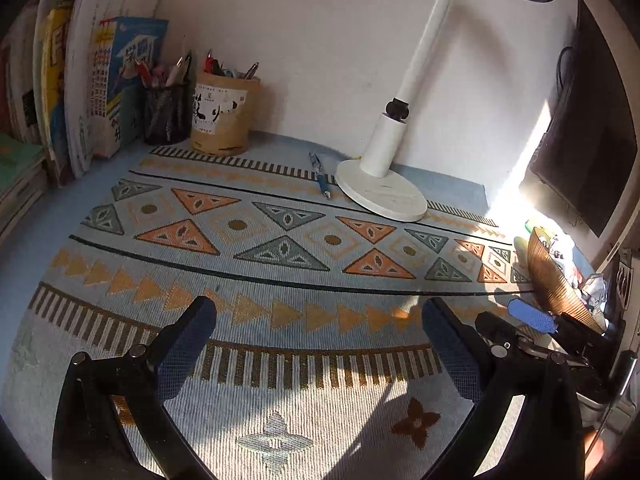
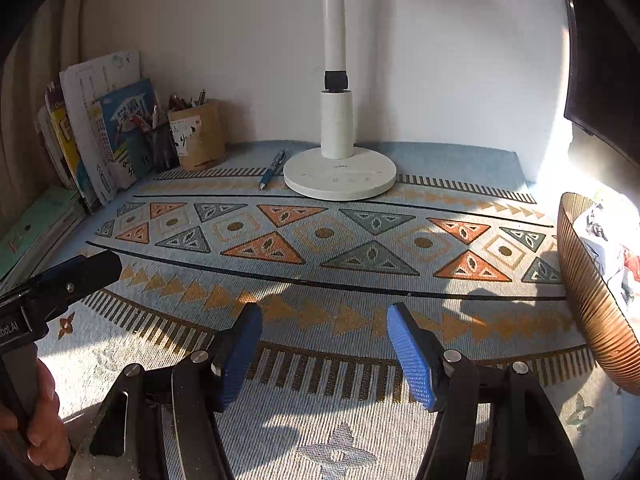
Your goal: Organize objects
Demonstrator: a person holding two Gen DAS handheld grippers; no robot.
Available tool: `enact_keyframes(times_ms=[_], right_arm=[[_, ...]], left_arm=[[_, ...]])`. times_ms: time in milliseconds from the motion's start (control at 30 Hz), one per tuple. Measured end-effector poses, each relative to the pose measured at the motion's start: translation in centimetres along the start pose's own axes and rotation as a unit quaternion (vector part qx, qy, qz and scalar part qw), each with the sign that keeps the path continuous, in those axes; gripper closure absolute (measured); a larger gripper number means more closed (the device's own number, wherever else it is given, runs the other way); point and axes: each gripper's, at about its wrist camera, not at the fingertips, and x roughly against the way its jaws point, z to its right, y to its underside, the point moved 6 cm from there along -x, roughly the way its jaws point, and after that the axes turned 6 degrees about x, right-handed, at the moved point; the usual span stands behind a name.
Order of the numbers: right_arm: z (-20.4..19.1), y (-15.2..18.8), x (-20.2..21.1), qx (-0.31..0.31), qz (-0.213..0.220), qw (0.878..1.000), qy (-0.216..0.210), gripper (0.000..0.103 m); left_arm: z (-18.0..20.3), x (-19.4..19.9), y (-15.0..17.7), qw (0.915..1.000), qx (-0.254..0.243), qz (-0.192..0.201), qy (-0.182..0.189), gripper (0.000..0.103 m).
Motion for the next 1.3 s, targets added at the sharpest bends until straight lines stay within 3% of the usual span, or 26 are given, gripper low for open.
enact_keyframes(times_ms=[200, 433, 733, 867, 1300], right_arm=[[0.9, 0.1, -1.1, -0.01, -0.021, 0.999, 0.024, 0.04], [2.3, 0.5, -1.9, -0.046, -0.042, 0.998, 0.022, 0.04], [2.8, 0.8, -1.8, -0.058, -0.048, 0.997, 0.021, 0.04], [3.1, 1.0, -1.9, -0.067, -0.053, 0.996, 0.019, 0.038], [3.2, 1.3, -2.2, -0.068, -0.062, 0.996, 0.019, 0.037]], left_arm=[[-0.1, -1.7, 0.8, 0.9995, -0.002, -0.026, -0.019, 0.001], [-0.2, -1.3, 0.9, 0.9991, -0.012, -0.01, -0.039, 0.001], [2.5, -2.0, 2.0, 0.9881, -0.112, -0.009, -0.105, 0.001], [2.2, -2.3, 2.1, 0.9855, -0.113, -0.018, -0.125, 0.001], [2.5, -2.7, 2.4, 0.9839, -0.125, -0.028, -0.125, 0.001]])
